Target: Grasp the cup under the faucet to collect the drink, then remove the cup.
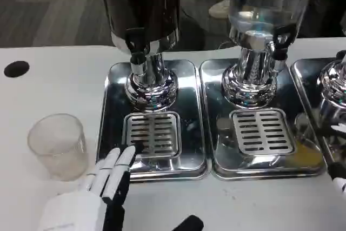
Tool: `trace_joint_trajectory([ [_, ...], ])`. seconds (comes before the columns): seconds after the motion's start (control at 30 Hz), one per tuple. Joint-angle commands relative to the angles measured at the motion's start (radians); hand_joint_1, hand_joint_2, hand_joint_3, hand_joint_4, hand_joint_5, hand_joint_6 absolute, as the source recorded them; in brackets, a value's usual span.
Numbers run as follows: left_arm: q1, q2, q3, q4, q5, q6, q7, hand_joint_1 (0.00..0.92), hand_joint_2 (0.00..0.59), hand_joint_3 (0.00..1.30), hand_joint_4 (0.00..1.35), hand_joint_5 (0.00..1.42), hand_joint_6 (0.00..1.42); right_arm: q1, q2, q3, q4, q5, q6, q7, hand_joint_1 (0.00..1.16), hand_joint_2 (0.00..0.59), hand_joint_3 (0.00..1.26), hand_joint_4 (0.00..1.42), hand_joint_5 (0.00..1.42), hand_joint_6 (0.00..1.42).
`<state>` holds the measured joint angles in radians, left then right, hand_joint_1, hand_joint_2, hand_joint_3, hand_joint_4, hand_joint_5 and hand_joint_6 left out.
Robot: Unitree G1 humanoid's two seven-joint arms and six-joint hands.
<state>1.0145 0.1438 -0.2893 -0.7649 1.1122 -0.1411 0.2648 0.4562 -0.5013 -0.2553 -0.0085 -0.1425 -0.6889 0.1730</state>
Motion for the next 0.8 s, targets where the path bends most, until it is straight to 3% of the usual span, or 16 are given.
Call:
trace_joint_trajectory([
  [0.03, -0.003, 0.003, 0.003, 0.000, 0.000, -0.005, 0.007, 0.000, 0.084, 0.15, 0.08, 0.17, 0.42, -0.004, -0.004, -0.009, -0.002, 0.004, 0.006, 0.006, 0.53, 0.414, 0.29, 0.19, 0.17, 0.01],
  [0.8, -0.056, -0.006, 0.023, 0.005, -0.004, 0.023, -0.028, 0.016, 0.082, 0.15, 0.08, 0.18, 0.44, -0.021, 0.016, 0.013, -0.010, -0.011, 0.028, 0.006, 0.53, 0.407, 0.29, 0.20, 0.17, 0.01],
])
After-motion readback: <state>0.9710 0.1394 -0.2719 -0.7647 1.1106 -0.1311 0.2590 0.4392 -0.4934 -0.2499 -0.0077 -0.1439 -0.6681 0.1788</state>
